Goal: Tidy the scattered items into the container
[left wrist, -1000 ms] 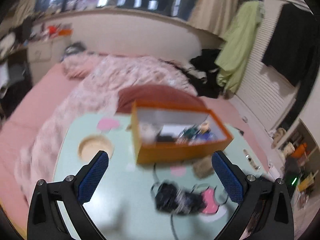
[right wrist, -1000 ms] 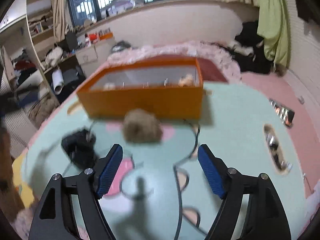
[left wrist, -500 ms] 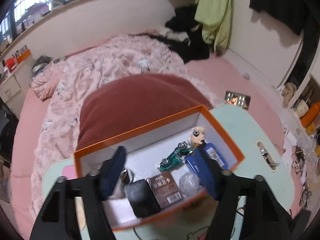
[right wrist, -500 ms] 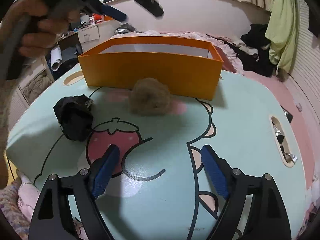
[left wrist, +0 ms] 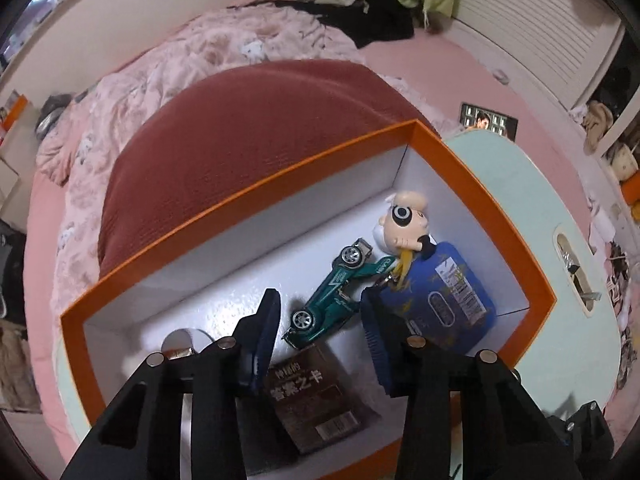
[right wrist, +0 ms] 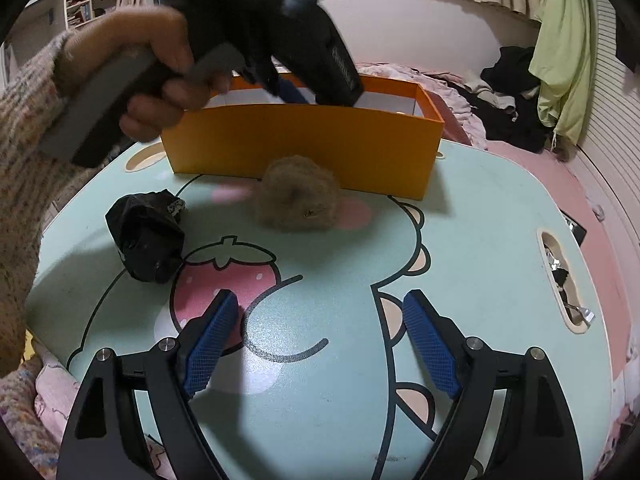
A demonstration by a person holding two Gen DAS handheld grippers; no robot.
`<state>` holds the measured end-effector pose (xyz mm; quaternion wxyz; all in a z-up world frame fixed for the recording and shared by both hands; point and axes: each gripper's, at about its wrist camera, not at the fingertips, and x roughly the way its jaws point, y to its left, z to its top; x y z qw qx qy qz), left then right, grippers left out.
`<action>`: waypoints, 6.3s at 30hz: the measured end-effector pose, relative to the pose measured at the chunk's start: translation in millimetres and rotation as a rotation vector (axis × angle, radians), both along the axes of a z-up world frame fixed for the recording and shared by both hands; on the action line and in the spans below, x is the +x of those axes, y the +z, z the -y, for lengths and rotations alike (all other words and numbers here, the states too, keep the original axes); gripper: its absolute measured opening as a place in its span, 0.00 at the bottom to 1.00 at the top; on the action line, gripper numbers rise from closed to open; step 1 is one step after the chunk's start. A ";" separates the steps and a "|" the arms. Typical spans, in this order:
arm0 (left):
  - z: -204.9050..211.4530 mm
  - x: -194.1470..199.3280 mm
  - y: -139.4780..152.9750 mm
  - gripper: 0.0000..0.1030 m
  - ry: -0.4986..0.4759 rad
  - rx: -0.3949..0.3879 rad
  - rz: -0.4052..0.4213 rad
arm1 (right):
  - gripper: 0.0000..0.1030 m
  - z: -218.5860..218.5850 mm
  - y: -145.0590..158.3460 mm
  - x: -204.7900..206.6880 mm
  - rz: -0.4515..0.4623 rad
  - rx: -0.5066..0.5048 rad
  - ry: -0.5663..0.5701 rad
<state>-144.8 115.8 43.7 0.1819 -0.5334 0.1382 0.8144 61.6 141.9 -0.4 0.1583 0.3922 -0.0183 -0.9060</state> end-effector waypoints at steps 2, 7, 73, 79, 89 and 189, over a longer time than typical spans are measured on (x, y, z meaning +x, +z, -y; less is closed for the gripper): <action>6.8 -3.6 0.5 0.40 0.026 0.007 0.003 | 0.82 -0.2 0.3 -0.1 0.000 0.000 0.001; 15.3 -7.4 0.1 0.40 0.103 -0.026 -0.023 | 0.82 -0.2 0.3 0.0 -0.001 0.000 0.001; 132.4 203.5 -12.5 0.99 0.235 0.315 -0.287 | 0.83 -42.2 57.8 -48.9 -0.052 -0.151 -0.014; 125.9 196.1 -24.5 1.00 0.228 0.268 -0.228 | 0.48 -27.2 94.3 -131.4 0.035 -0.085 -0.055; 127.4 196.9 -27.7 1.00 0.233 0.282 -0.221 | 0.36 7.4 44.3 -218.1 0.245 0.183 -0.139; 81.2 24.3 21.5 0.27 0.150 0.015 0.040 | 0.56 -66.5 74.8 -63.7 -0.068 -0.270 -0.165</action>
